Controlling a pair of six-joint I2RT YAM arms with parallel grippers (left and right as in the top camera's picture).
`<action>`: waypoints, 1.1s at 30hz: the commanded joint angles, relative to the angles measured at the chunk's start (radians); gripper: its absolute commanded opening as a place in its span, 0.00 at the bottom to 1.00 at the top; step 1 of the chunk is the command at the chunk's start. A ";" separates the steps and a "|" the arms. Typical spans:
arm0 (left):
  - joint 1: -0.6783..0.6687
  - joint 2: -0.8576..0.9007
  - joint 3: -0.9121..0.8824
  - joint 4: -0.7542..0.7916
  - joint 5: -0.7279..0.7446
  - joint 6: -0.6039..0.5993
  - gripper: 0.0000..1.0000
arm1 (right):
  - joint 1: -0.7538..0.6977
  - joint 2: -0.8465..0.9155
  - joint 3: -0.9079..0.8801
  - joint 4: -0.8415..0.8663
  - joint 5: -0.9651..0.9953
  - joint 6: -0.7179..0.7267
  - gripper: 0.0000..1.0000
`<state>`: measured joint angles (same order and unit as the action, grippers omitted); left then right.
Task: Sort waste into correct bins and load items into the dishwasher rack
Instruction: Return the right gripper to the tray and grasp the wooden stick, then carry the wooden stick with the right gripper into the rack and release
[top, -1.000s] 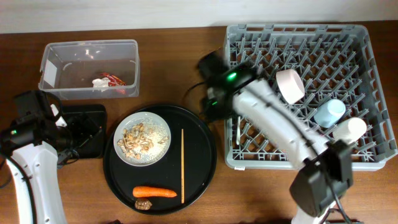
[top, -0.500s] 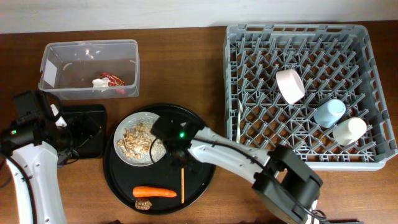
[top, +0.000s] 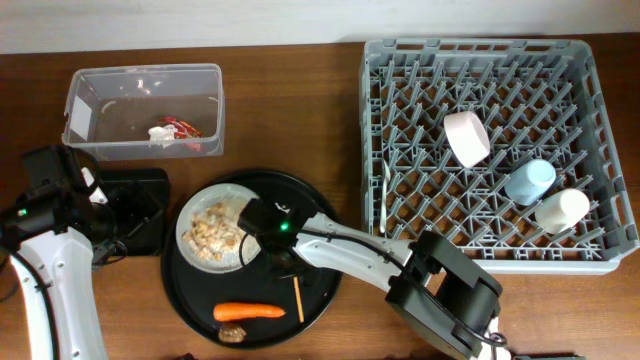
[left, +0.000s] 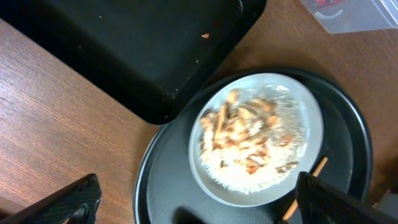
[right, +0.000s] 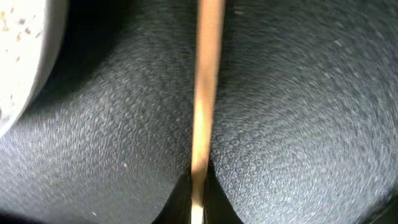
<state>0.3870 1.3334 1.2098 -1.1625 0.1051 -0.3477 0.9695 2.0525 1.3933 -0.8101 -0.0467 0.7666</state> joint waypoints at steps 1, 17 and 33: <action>0.004 -0.002 0.010 0.001 0.011 0.016 0.99 | 0.003 0.066 0.001 -0.016 -0.024 -0.006 0.04; 0.004 -0.002 0.010 -0.006 0.021 0.016 0.99 | -0.422 -0.235 0.341 -0.431 0.111 -0.287 0.04; -0.185 -0.002 0.001 0.017 0.048 0.016 0.99 | -0.616 -0.226 0.194 -0.359 0.099 -0.400 0.04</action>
<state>0.2409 1.3334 1.2098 -1.1492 0.1429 -0.3477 0.3504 1.8206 1.6108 -1.1847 0.0479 0.3801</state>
